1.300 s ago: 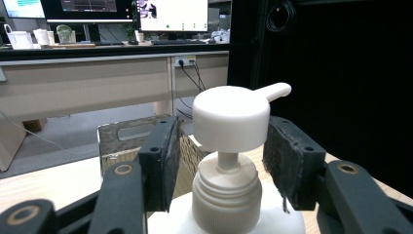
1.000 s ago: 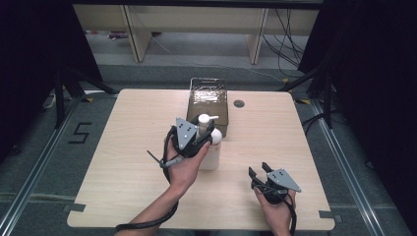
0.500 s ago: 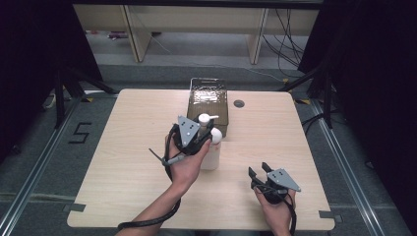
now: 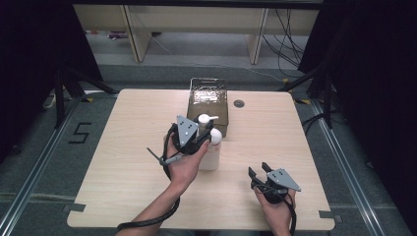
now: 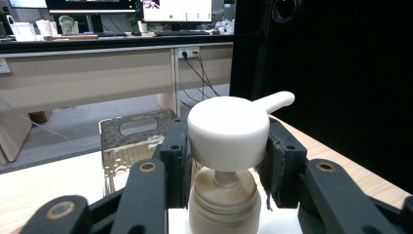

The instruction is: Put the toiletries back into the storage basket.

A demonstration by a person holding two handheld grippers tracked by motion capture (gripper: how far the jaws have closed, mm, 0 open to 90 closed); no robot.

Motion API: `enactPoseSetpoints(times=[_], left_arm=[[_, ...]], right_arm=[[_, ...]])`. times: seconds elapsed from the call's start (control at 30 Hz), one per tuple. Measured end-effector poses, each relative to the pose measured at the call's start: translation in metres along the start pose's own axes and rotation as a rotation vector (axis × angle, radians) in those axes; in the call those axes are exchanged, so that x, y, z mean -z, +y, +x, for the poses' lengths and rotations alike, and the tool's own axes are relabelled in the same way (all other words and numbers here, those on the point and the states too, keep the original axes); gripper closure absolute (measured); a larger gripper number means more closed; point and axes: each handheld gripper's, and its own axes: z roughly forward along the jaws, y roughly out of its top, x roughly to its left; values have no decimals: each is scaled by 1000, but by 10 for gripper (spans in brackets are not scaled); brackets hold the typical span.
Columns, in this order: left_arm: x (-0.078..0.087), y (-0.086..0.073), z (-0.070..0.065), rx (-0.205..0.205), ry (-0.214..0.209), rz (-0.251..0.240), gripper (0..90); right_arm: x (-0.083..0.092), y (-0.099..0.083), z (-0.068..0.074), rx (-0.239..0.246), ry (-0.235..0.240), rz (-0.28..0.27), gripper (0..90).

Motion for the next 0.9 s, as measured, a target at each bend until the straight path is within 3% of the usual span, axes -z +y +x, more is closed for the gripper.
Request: enactPoseSetpoints(times=[0.27,0.53,0.63,0.73,0.77,0.9], left_arm=[[3,8,0,4,-9,-21,593],[2,18,6,-7,9,-38,593],[1,21,7,-7,10,-42,593],[1,24,8,-3,13,-50,593],[1,26,9,-6,15,-48,593],[0,29,10,-7,21,-53,593]], right_arm=[[0,0,0,-7,4,2,445],[-1,0,0,-11,7,-10,444],[-1,-1,3,-42,8,-8,444],[0,0,0,-10,4,-3,444],[-1,-1,3,-52,10,-7,444],[-1,0,0,-15,5,-10,443]])
